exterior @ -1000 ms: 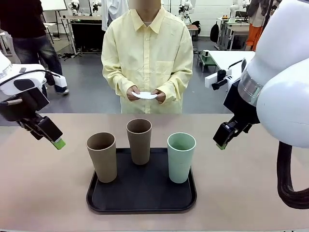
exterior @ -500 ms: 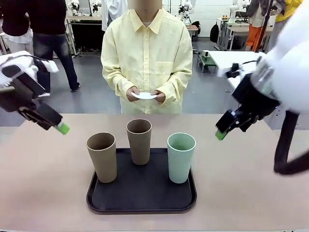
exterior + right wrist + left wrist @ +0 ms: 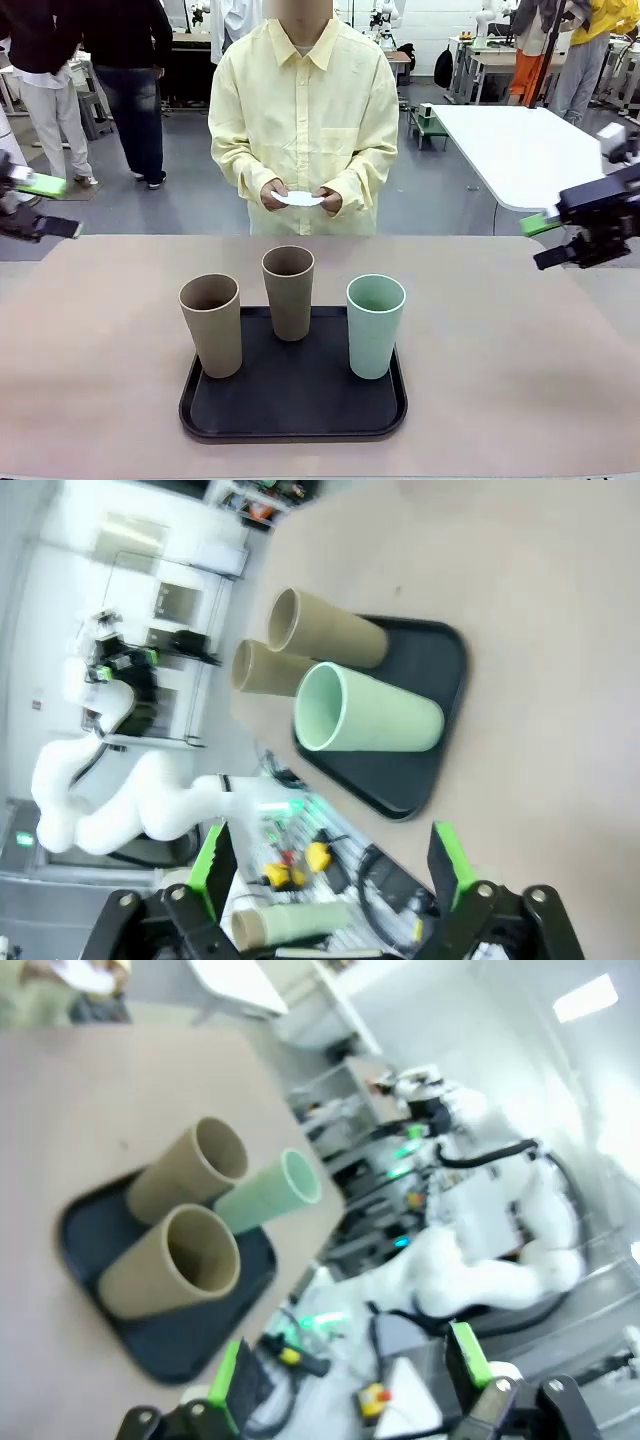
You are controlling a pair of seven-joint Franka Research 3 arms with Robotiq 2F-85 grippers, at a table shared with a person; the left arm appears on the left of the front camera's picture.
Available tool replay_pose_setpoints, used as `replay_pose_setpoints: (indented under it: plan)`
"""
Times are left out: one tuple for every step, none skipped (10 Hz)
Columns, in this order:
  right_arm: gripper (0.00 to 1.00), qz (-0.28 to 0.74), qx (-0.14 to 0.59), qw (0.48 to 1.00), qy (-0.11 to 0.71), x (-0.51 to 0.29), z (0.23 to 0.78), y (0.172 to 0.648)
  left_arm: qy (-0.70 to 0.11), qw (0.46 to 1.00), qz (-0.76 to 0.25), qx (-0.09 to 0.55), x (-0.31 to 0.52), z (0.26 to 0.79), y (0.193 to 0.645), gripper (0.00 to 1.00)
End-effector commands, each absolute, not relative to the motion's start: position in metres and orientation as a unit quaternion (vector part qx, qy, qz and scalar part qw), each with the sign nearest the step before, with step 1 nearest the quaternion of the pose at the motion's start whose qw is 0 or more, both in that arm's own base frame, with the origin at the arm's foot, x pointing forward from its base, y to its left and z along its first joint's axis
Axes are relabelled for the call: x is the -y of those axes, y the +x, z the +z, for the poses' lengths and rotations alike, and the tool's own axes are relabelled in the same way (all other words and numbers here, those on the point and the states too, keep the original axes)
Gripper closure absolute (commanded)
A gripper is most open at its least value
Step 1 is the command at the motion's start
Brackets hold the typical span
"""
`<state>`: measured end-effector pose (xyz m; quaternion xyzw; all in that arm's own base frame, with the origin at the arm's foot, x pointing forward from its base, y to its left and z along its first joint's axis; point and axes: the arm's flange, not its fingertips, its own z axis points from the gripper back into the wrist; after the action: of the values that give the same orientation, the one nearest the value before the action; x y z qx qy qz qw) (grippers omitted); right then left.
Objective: Place coasters on the table and set cups on them.
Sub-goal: Pick up one Reusable plastic cup and place it on a coaster set by the human.
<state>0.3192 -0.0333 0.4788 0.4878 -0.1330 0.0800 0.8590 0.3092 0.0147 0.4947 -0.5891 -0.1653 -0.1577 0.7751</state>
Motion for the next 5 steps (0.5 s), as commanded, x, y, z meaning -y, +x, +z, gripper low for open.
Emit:
replay_pose_setpoints:
  plan:
    - [0.00, 0.034, 0.137, 0.848, 0.510, 0.045, 0.433, 0.256, -0.605, 0.782, -0.099, 0.111, -0.047, 0.468, 0.316, 0.00]
    - [0.00, 0.020, 0.140, 0.848, 0.511, 0.059, 0.430, 0.246, -0.606, 0.784, -0.094, 0.090, -0.063, 0.461, 0.315, 0.00]
    - [0.00, 0.010, 0.140, 0.849, 0.510, 0.072, 0.427, 0.237, -0.604, 0.789, -0.069, 0.087, -0.082, 0.457, 0.315, 0.00]
    - [0.00, 0.002, 0.139, 0.848, 0.512, 0.082, 0.423, 0.231, -0.602, 0.792, -0.055, 0.083, -0.097, 0.453, 0.314, 0.00]
    - [0.00, -0.003, 0.137, 0.846, 0.515, 0.089, 0.419, 0.226, -0.602, 0.793, -0.041, 0.085, -0.110, 0.449, 0.312, 0.00]
